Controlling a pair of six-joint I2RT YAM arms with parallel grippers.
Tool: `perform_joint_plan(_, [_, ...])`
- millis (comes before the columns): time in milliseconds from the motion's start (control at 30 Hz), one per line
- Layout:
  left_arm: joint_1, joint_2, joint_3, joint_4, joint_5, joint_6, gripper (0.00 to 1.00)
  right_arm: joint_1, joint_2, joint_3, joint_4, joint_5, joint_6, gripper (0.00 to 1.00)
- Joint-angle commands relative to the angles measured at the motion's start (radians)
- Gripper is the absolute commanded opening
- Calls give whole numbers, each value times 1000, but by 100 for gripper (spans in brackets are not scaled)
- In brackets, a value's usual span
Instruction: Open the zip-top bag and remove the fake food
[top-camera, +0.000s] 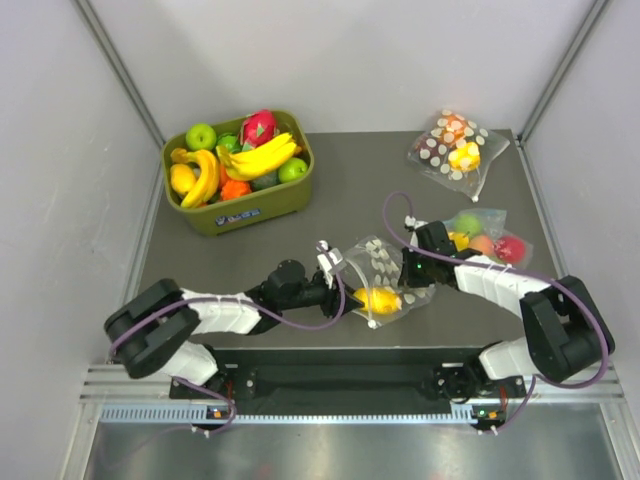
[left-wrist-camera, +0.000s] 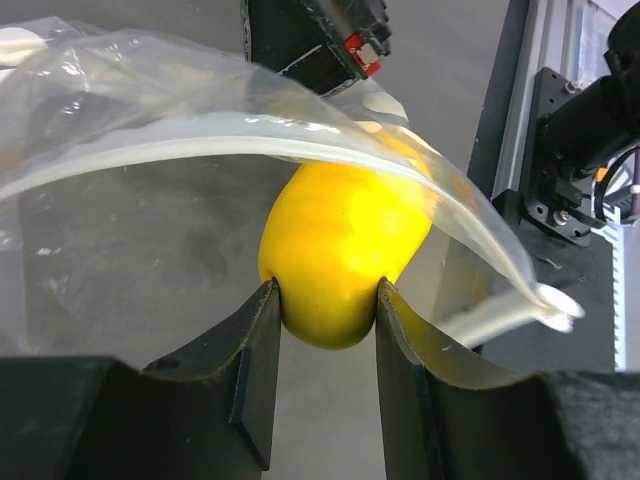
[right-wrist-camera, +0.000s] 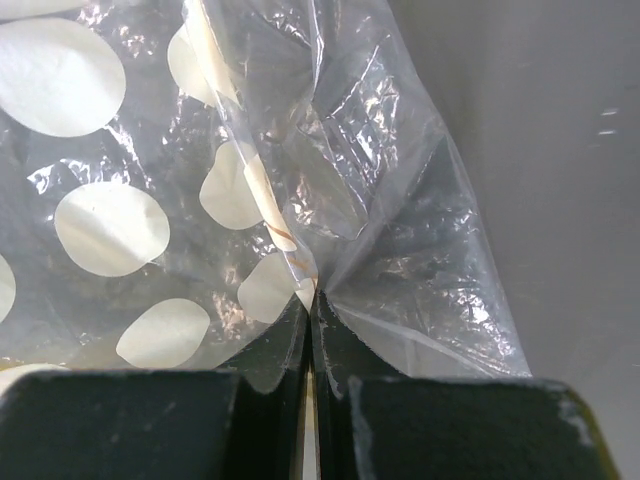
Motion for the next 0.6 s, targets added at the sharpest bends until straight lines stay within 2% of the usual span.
perform_joint_plan(0, [-6, -106, -19, -118, -70, 45, 0, -41, -25, 43, -7, 15, -33, 0])
perform_joint_plan(167, [-5, -252, -36, -345, -173, 80, 0, -97, -47, 50, -21, 3, -61, 0])
perform_joint_plan(300, [-3, -378, -23, -538, -318, 76, 0, -136, -61, 45, -26, -6, -79, 0])
perform_joint_plan(433, [20, -530, 39, -744, -545, 44, 0, -170, -68, 36, -24, -19, -98, 0])
perform_joint_plan(567, [60, -639, 96, -914, -660, 21, 0, -186, -68, 31, -16, -37, -102, 0])
